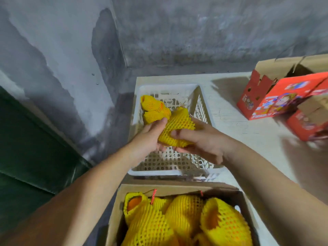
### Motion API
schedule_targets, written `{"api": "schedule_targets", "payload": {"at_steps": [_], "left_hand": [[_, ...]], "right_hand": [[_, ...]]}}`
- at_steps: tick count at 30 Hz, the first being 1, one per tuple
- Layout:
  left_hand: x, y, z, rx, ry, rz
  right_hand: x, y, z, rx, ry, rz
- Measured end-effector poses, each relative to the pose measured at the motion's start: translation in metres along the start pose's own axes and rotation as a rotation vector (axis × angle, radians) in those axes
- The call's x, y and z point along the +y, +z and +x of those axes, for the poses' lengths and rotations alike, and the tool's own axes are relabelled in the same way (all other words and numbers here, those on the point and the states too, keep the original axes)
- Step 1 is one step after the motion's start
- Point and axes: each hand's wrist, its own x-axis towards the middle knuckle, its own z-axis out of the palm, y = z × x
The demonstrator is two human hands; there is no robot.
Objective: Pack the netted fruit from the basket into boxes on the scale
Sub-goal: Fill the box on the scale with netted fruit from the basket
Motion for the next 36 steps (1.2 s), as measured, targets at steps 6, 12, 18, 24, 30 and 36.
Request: {"api": "schedule_targets", "payload": {"at_steps": [6, 12, 18, 24, 30, 36], "left_hand": [[0.007, 0.026, -0.118, 0.182, 0.208, -0.267], [-0.013, 0.039, -0.203, 0.306, 0.28, -0.336], [-0.037, 0.014, -0.259, 0.327, 0.231, -0.116], [-0.071, 0.004, -0.304, 0.241, 0.05, -0.414], [-0.082, 0.002, -0.317, 0.205, 0.06, -0.339], [-0.096, 0.006, -0.323, 0.163, 0.015, -0.316]], "right_hand": [[0.02, 0.073, -0.116, -0.18, -0.146, 0.404], [0.077, 0.109, -0.168, 0.168, -0.14, 0.274], [0.101, 0.106, -0.198, 0.735, -0.647, -0.623], [0.153, 0.119, -0.21, 0.671, -0.592, -0.76], [0.184, 0.136, -0.222, 0.674, -0.607, -0.709], [0.188, 0.15, -0.228, 0.591, -0.661, -0.803]]}}
